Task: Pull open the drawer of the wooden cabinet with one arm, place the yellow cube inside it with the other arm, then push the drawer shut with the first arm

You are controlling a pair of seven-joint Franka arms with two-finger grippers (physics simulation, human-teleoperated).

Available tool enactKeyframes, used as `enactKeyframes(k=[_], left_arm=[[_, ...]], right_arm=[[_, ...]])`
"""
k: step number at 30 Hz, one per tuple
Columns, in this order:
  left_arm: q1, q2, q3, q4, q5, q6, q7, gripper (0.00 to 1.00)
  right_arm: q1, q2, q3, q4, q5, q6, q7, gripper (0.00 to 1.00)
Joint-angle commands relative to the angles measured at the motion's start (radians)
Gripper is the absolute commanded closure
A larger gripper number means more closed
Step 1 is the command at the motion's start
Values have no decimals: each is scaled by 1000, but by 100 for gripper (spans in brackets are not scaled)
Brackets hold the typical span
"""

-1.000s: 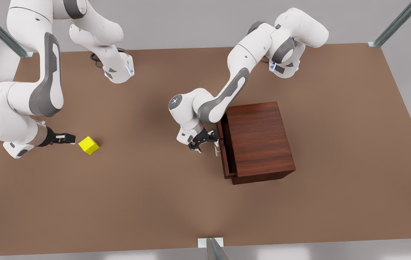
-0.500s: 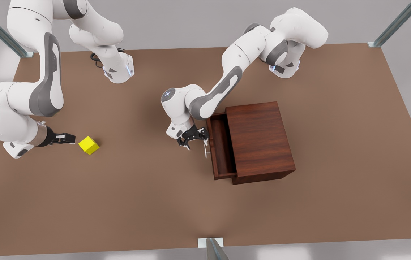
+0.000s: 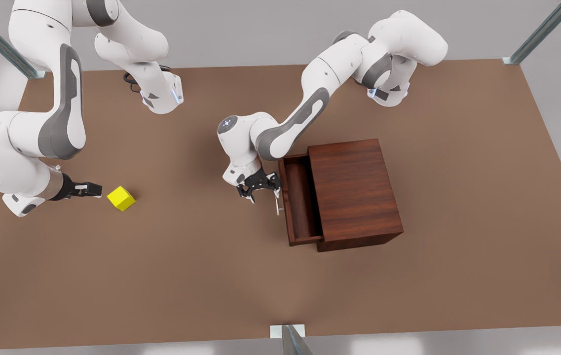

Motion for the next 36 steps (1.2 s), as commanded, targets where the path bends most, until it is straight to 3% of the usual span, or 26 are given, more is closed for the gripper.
enactKeyframes(k=[1, 11, 13, 14, 16, 18, 20, 21, 22, 23, 25, 29, 36], left_arm=[[0, -2, 0, 1, 2, 18, 16, 0], [-2, -14, 0, 10, 2, 31, 25, 0], [-25, -51, -1, 87, 0, -92, 96, 0], [-35, -147, -4, 115, -18, -198, 191, 0], [84, -291, -4, 107, -165, -331, 450, 0], [343, -360, -6, 101, -363, -520, 766, 0], [690, -454, -6, -31, -569, -604, 1204, 0], [824, -566, -4, -251, -661, -462, 1265, 0], [831, -808, -3, -665, -649, -158, 1243, 0], [828, -841, -6, -729, -586, -133, 1213, 0], [841, -850, 5, -730, -586, -184, 1235, 0], [841, -870, 9, -740, -586, -224, 1239, 0], [842, -874, 19, -763, -583, -242, 1236, 0]], right_arm=[[0, -1, 0, 1, 1, 0, 0, 0], [0, -1, 0, 1, 1, 0, 0, 0], [0, -1, 0, 1, 1, 0, 0, 0], [0, -1, 0, 2, 1, 0, 0, 0], [3, 13, 3, 2, -1, 0, 1, 0], [48, 57, 11, 68, -1, 0, 66, 0], [68, 66, 67, 82, -4, 3, 0, 0], [68, 68, 83, 82, -4, 6, -11, 0], [72, 79, 99, 82, -11, 23, -15, 0], [78, 96, 98, 82, -12, 26, -12, 0], [78, 125, 98, 21, -8, 161, 30, 0], [92, 62, 52, -151, 2, 216, 579, 0], [32, -7, 43, -358, 71, 526, 710, 0]])
